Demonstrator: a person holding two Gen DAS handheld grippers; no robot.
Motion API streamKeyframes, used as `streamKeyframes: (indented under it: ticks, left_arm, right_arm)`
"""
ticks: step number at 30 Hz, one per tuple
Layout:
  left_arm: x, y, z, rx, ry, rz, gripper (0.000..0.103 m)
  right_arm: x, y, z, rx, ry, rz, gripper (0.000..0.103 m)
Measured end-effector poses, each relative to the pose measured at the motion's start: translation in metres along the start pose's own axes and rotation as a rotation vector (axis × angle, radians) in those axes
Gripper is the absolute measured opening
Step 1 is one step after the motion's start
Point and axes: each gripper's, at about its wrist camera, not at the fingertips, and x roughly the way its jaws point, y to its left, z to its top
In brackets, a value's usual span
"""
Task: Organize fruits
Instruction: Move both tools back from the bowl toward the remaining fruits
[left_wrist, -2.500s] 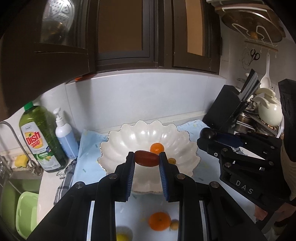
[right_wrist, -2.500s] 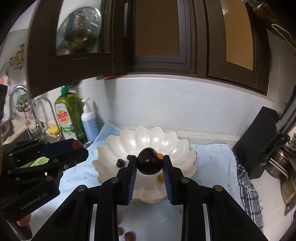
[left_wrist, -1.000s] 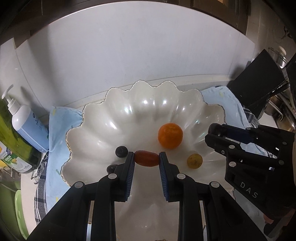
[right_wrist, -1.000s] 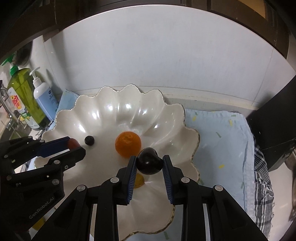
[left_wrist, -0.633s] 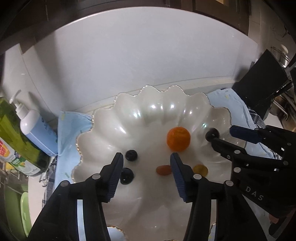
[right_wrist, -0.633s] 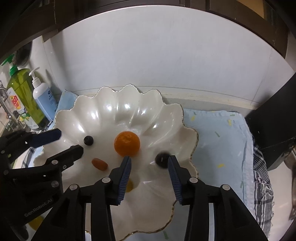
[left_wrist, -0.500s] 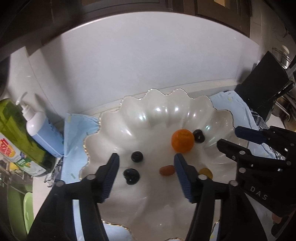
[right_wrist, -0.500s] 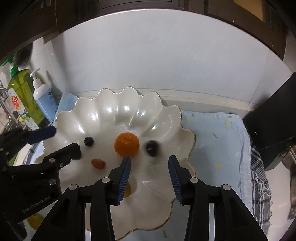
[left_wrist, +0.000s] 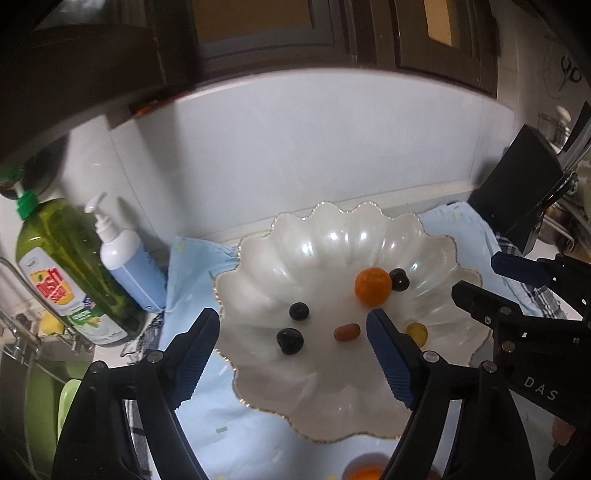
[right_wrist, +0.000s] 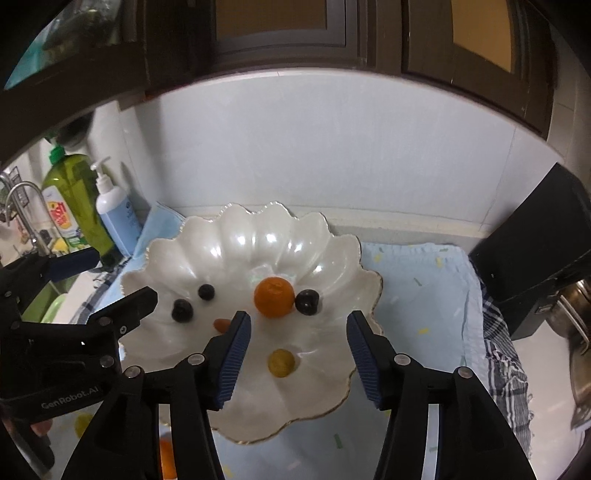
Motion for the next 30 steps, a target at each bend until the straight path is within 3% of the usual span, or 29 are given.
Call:
streamKeyframes:
  ticks: [14,30]
  left_arm:
    - [-0.065,0.017,-0.015,-0.041,-0.081,-0.023,0.087]
    - [-0.125,0.033,-0.046,-0.057,-0.146,0.010,0.090]
  right_arm:
    - [-0.061,0.019,-0.011,-0.014,-0.101,0.016,0.055]
    - [-0.107,0.043,-0.035,-0.041,-0.158,0.026,0.055]
